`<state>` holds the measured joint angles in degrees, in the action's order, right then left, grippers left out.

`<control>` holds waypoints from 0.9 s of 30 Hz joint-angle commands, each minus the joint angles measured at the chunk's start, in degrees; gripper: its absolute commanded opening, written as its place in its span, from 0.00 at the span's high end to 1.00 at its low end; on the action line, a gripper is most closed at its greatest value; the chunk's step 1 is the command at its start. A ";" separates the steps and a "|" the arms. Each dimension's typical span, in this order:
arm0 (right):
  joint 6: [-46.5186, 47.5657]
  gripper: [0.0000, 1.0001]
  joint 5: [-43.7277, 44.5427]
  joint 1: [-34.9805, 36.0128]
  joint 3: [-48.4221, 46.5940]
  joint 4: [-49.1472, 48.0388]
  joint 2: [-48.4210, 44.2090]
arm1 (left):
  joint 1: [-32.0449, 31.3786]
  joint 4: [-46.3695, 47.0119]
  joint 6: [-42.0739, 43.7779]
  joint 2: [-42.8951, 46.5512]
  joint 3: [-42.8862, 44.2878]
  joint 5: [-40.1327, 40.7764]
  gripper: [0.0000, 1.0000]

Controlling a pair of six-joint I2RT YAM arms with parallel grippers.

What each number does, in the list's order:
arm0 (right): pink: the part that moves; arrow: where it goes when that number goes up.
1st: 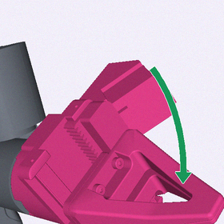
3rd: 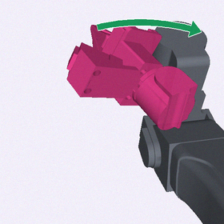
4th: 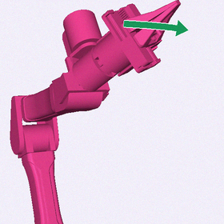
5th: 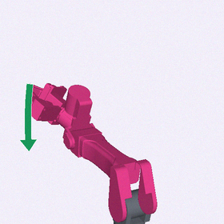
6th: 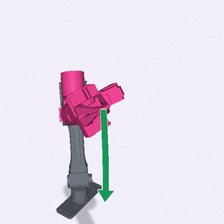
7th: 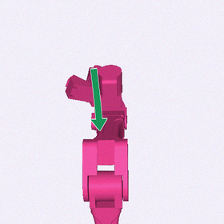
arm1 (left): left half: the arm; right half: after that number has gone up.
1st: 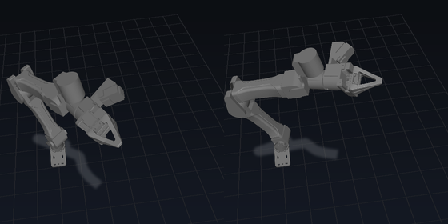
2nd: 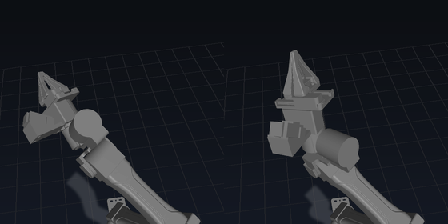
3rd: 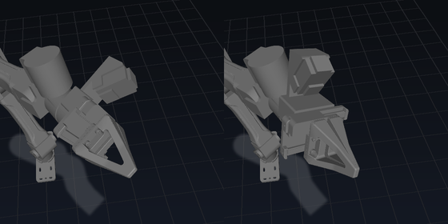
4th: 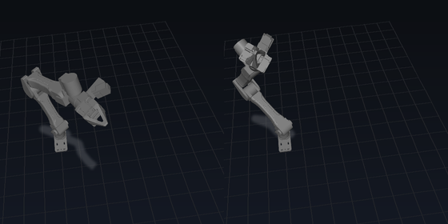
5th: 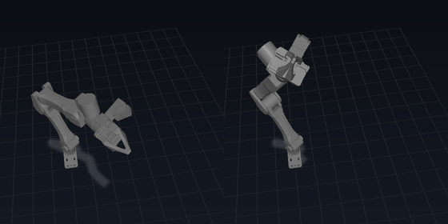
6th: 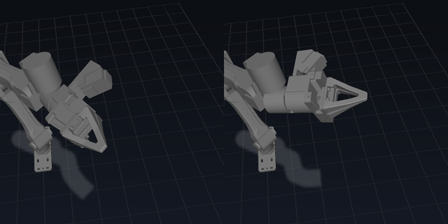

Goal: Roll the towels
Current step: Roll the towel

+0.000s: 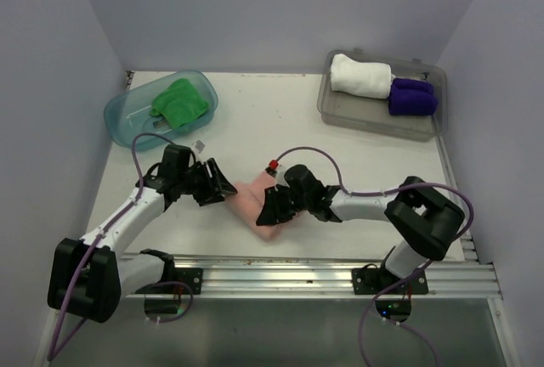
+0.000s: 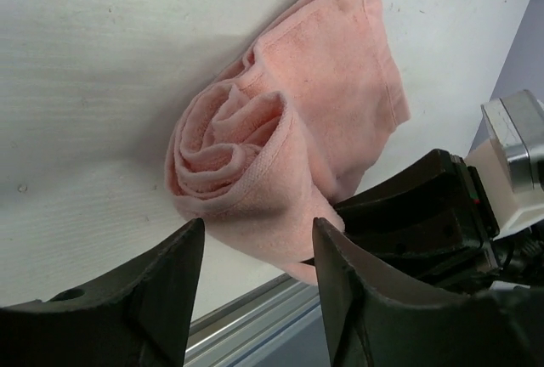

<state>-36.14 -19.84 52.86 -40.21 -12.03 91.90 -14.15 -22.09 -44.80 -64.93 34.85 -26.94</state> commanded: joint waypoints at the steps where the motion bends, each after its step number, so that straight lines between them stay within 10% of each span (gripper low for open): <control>1: -5.34 1.00 -12.15 -2.32 3.29 -1.83 3.19 | -0.52 -0.32 2.17 1.21 -0.22 1.09 0.41; 13: -9.30 1.00 -16.46 -4.70 1.62 -5.28 9.26 | -3.69 -0.68 0.85 1.47 -2.68 2.51 0.03; 27: -9.65 1.00 -16.46 -5.14 1.10 -6.07 10.14 | -8.17 11.26 -9.16 -3.18 -6.29 4.26 0.11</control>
<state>-45.56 -37.12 47.53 -39.33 -22.94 99.61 -21.50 -17.19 -50.22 -67.22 29.10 -23.99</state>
